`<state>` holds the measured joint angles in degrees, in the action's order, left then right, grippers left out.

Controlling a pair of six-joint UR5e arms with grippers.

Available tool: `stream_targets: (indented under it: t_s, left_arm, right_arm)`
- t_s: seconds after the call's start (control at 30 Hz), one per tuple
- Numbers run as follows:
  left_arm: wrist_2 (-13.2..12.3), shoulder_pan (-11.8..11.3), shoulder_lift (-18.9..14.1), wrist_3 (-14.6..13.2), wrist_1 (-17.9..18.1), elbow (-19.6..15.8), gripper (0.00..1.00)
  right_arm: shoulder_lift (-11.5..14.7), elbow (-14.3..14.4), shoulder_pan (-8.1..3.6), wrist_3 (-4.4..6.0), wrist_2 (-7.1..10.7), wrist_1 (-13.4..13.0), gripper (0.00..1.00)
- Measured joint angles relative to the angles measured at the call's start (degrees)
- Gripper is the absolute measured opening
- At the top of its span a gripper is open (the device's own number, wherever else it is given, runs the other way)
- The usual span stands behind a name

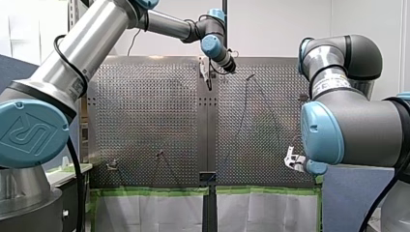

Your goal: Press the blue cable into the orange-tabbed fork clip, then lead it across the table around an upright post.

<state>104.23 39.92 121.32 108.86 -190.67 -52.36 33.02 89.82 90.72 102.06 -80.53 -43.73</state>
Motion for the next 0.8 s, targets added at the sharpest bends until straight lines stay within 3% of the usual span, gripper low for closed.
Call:
stream_targets:
  t_s: [0.33, 0.47, 0.67, 0.8]
  left_arm:
    - [-0.4, 0.1, 0.0, -5.9, 0.0, 0.0, 1.0]
    - [-2.1, 0.1, 0.0, -8.1, 0.6, 0.0, 1.0]
    - [-4.9, 0.4, 0.0, -9.1, 1.6, 0.0, 1.0]
    - [-5.5, 0.5, 0.0, -9.2, 1.8, 0.0, 1.0]
  right_arm:
    - [0.0, 0.0, 0.06, 0.0, 0.01, 0.0, 0.0]
    - [0.0, 0.0, 0.1, 0.0, 0.01, 0.0, 0.0]
    - [0.0, 0.0, 0.14, 0.0, 0.01, 0.0, 0.0]
    - [0.0, -0.1, 0.19, 0.0, 0.02, 0.1, 0.0]
